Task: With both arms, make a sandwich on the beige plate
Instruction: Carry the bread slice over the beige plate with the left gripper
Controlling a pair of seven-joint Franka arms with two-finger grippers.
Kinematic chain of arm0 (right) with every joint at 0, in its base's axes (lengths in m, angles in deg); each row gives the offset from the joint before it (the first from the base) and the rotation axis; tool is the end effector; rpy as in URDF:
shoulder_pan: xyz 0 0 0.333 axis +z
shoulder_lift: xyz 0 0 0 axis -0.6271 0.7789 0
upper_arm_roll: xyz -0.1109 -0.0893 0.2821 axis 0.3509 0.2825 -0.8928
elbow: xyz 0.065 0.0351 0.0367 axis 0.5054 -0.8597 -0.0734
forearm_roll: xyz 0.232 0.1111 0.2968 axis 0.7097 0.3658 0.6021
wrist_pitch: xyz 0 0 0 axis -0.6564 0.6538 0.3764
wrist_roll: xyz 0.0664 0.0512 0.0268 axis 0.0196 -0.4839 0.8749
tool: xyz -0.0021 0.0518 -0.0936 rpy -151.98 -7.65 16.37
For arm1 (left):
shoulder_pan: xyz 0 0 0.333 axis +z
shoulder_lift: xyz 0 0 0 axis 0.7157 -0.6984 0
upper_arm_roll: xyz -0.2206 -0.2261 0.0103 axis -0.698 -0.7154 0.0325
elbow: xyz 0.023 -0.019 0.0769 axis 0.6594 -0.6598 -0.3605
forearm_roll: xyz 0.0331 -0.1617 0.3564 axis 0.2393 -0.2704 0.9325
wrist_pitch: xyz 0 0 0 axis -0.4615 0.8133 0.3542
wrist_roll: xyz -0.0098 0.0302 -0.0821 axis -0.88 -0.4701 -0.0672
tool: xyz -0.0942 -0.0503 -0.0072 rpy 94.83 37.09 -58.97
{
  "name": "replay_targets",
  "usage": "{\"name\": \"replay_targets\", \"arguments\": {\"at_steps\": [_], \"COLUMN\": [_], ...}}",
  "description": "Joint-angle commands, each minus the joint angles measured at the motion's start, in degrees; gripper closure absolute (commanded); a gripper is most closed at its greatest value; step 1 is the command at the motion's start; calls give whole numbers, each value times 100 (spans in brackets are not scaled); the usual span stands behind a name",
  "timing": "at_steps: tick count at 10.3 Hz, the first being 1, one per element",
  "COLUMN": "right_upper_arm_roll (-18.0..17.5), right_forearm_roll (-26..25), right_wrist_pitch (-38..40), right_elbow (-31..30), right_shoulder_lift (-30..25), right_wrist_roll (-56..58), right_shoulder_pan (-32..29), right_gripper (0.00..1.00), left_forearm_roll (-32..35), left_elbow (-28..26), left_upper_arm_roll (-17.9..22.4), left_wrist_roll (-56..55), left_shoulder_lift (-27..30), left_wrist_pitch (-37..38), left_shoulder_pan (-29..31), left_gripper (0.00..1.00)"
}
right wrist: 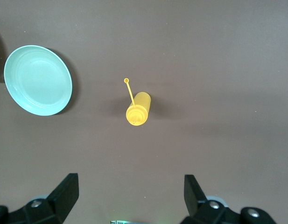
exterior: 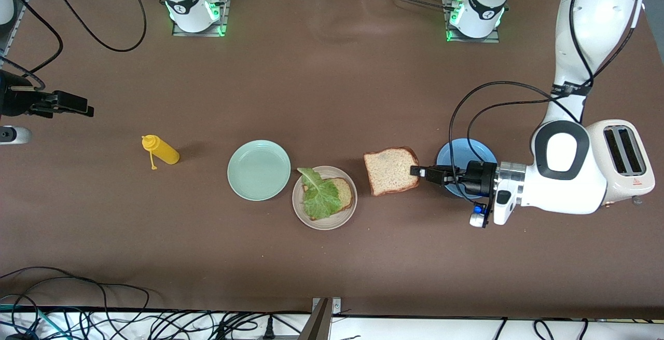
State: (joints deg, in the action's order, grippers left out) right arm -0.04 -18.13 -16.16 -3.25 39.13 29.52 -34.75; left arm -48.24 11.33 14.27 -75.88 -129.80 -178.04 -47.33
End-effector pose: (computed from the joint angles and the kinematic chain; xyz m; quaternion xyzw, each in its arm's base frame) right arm 0.6043 -0.0360 0.5540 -0.9959 -0.0112 0.0838 0.0324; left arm 0.7045 -0.1698 0.3376 0.8252 0.1106 -0.1988 0.5170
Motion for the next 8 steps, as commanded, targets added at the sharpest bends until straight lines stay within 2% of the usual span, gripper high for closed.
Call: {"name": "replay_targets", "arguments": {"at_steps": [1, 4, 7, 8], "right_upper_arm_roll": [-37, -37, -29, -29], "right_forearm_roll": [-111, -94, -85, -76], "right_wrist_pitch": [-77, -112, -138, -138], "right_elbow": [-144, -144, -144, -144], "right_shoulder_lift": [-119, -119, -110, -101], "right_wrist_roll": [-94, -103, -103, -103], "right_shoulder_pan": [13, 13, 4, -5], "right_gripper": [0, 0, 0, 0], "left_forearm_roll": [-389, -810, -2030, -2277], "left_elbow": [-51, -166, -718, -763], "left_upper_arm_roll": [63, 54, 54, 63], "left_wrist_roll": [16, 103, 1260, 1499], "left_shoulder_lift": [-97, -201, -228, -255], "left_wrist_pitch": [-661, -1366, -2341, -2396], "left_shoulder_pan": [-416, -786, -1182, -1252], "left_gripper": [100, 100, 100, 100]}}
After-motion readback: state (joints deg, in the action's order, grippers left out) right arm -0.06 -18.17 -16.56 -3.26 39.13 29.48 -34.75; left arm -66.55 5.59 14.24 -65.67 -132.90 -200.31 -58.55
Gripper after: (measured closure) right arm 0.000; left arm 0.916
